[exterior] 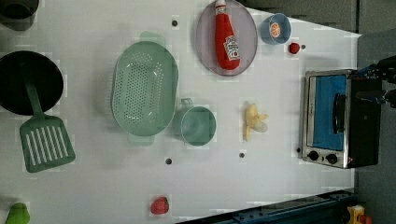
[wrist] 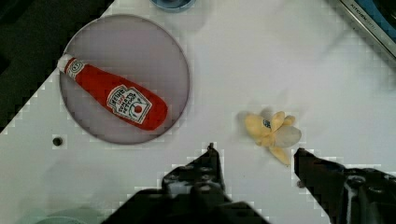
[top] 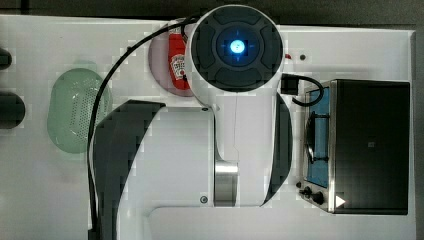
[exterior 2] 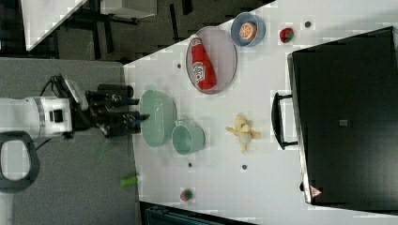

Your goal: Pick Banana and place it in mug.

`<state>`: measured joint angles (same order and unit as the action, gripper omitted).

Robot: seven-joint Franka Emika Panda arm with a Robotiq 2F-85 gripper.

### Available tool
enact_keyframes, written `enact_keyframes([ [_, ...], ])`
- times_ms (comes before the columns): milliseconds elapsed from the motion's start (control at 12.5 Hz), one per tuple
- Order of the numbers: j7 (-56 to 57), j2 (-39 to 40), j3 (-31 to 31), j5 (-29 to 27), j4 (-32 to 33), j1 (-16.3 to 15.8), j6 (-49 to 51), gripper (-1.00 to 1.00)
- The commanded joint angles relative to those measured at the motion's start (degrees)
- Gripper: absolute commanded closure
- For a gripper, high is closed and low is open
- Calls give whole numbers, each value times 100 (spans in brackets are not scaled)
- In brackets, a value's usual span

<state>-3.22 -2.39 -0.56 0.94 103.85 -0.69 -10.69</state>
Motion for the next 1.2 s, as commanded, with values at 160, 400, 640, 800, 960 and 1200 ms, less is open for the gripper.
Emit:
enact_keyframes([
  [160,502,-2089,-282,-53,1467,280,956,-76],
  [400,654,-1951,-253,-57,2012,255,664,-100],
  [640,1144,-1612,-174,-57,2723,244,-461,-100],
  [800,1719,-1226,-122,-56,3175,244,-1473,-100],
  [960,2456,-791,-120,-56,3497,244,-2339,-100],
  [1200,3871,-24,-103,-52,3716,244,-3453,-100],
])
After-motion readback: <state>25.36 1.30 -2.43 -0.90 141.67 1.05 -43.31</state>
